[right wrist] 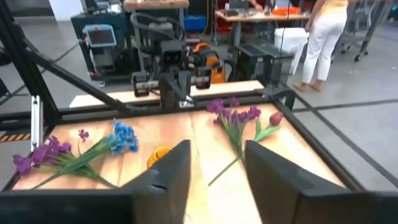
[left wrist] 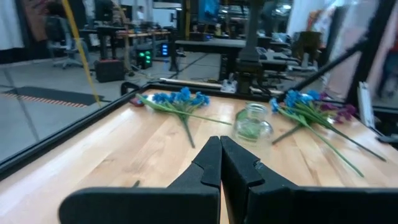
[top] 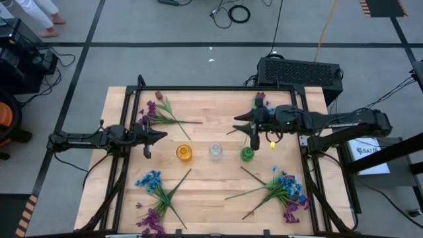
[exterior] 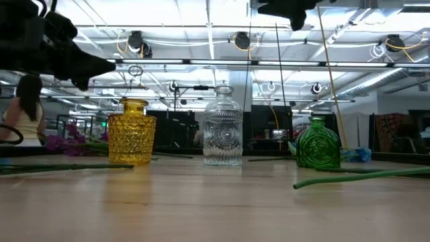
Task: Sort flowers into vase by color
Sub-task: Put the top right red tulip into the transparent vase
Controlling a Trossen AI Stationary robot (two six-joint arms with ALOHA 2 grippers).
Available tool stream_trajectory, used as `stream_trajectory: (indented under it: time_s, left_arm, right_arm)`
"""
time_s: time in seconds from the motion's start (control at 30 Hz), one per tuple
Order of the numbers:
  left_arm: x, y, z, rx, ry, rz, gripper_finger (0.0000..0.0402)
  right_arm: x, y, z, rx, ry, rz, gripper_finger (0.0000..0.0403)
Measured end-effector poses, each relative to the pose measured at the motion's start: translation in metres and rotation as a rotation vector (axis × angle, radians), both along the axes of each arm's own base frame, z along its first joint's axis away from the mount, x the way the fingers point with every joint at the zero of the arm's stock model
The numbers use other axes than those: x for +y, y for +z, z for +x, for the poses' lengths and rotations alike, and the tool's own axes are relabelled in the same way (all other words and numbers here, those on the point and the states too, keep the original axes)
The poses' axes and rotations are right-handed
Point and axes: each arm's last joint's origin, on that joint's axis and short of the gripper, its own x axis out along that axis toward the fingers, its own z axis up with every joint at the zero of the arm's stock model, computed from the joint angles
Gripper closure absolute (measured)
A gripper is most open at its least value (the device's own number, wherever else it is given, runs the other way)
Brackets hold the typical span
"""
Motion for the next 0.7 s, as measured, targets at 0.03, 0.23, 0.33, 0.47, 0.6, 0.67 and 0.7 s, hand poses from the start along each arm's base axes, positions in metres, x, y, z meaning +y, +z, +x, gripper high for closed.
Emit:
stream_trajectory:
  time_s: [0.03, 0.23, 0.33, 0.47, 0.6, 0.67, 0.7]
  left_arm:
    - [0.0, 0.0, 0.0, 0.001, 0.014, -0.001, 0.04]
    - [0.001, -0.002, 0.003, 0.099, 0.041, -0.035, 0.04]
    - [0.001, 0.008, 0.006, 0.117, 0.052, -0.048, 0.04]
    - [0.001, 0.036, 0.011, 0.148, 0.053, -0.047, 0.04]
    - [0.001, 0.07, 0.019, 0.204, 0.05, -0.01, 0.04]
    - [0.001, 0.09, 0.024, 0.19, 0.044, 0.02, 0.04]
    - [0.001, 0.101, 0.027, 0.156, 0.041, 0.045, 0.04]
  right_arm:
    - [0.001, -0.002, 0.002, 0.009, 0.004, -0.004, 0.0234]
    - [0.007, -0.015, 0.014, 0.07, 0.013, -0.031, 0.0176]
    - [0.007, -0.022, 0.016, 0.123, 0.01, -0.041, 0.0159]
    - [0.007, -0.031, 0.019, 0.188, 0.012, -0.044, 0.0159]
    - [0.007, -0.036, 0.022, 0.21, 0.013, -0.045, 0.0176]
    - [0.007, -0.037, 0.022, 0.221, 0.011, -0.04, 0.0188]
    - [0.007, -0.037, 0.022, 0.22, 0.01, -0.036, 0.0194]
